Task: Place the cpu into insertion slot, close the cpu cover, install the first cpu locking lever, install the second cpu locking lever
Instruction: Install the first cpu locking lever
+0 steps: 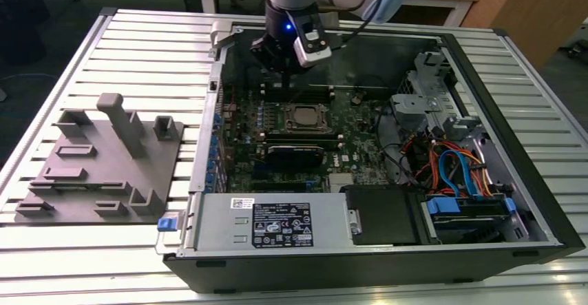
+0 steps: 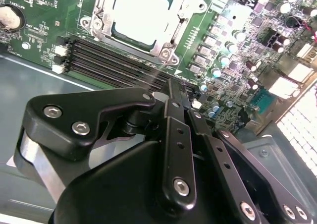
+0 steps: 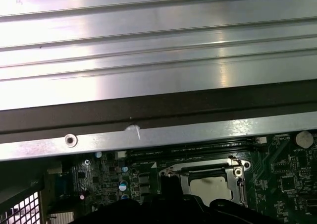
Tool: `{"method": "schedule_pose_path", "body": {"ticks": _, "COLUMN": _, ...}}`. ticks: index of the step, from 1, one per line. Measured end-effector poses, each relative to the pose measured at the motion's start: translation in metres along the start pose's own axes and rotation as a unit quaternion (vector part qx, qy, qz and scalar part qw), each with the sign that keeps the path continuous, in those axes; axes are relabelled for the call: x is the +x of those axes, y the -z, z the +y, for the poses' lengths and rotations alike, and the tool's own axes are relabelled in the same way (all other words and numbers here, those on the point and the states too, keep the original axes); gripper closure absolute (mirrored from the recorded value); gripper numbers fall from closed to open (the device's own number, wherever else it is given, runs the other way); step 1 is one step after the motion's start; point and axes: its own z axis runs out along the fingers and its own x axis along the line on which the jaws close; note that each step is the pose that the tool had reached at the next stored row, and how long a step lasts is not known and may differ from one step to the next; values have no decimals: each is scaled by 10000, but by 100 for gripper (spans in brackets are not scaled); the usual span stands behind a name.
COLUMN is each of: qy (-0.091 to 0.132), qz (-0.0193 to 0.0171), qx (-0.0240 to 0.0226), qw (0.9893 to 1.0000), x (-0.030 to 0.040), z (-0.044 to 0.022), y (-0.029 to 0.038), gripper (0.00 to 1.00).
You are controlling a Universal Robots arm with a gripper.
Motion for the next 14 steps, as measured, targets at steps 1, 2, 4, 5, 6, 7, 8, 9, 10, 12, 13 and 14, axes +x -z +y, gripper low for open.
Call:
{"method": "schedule_pose_path", "body": {"ticks": 1, "qy": 0, "qz": 0, "qx": 0, "qw": 10000, "x": -6, "z": 1, "y": 0, "gripper": 90}}
{"method": "schedule_pose_path", "body": {"ticks": 2, "qy": 0, "qz": 0, "qx": 0, "qw": 10000, "x": -13, "z": 1, "y": 0, "gripper": 90}}
{"method": "schedule_pose_path", "body": {"ticks": 4, "qy": 0, "qz": 0, "qx": 0, "qw": 10000, "x": -25, "z": 3, "y": 0, "gripper": 90}}
{"method": "schedule_pose_path", "body": {"ticks": 5, "qy": 0, "qz": 0, "qx": 0, "qw": 10000, "x": -30, "z": 4, "y": 0, "gripper": 90}}
{"method": "schedule_pose_path", "body": {"ticks": 6, "qy": 0, "qz": 0, "qx": 0, "qw": 10000, "x": -35, "z": 4, "y": -1, "gripper": 90}}
{"method": "schedule_pose_path", "body": {"ticks": 7, "qy": 0, "qz": 0, "qx": 0, "qw": 10000, "x": -37, "z": 4, "y": -1, "gripper": 90}}
{"method": "schedule_pose_path", "body": {"ticks": 8, "qy": 0, "qz": 0, "qx": 0, "qw": 10000, "x": -38, "z": 4, "y": -1, "gripper": 90}}
{"method": "schedule_pose_path", "body": {"ticks": 9, "qy": 0, "qz": 0, "qx": 0, "qw": 10000, "x": -55, "z": 7, "y": -1, "gripper": 90}}
{"method": "schedule_pose_path", "body": {"ticks": 10, "qy": 0, "qz": 0, "qx": 0, "qw": 10000, "x": -71, "z": 9, "y": -1, "gripper": 90}}
{"method": "schedule_pose_path", "body": {"ticks": 12, "qy": 0, "qz": 0, "qx": 0, "qw": 10000, "x": -72, "z": 9, "y": -1, "gripper": 90}}
{"method": "schedule_pose_path", "body": {"ticks": 13, "qy": 0, "qz": 0, "qx": 0, "qw": 10000, "x": -72, "z": 9, "y": -1, "gripper": 90}}
{"method": "schedule_pose_path", "body": {"ticks": 14, "qy": 0, "qz": 0, "qx": 0, "qw": 10000, "x": -72, "z": 9, "y": -1, "gripper": 90}}
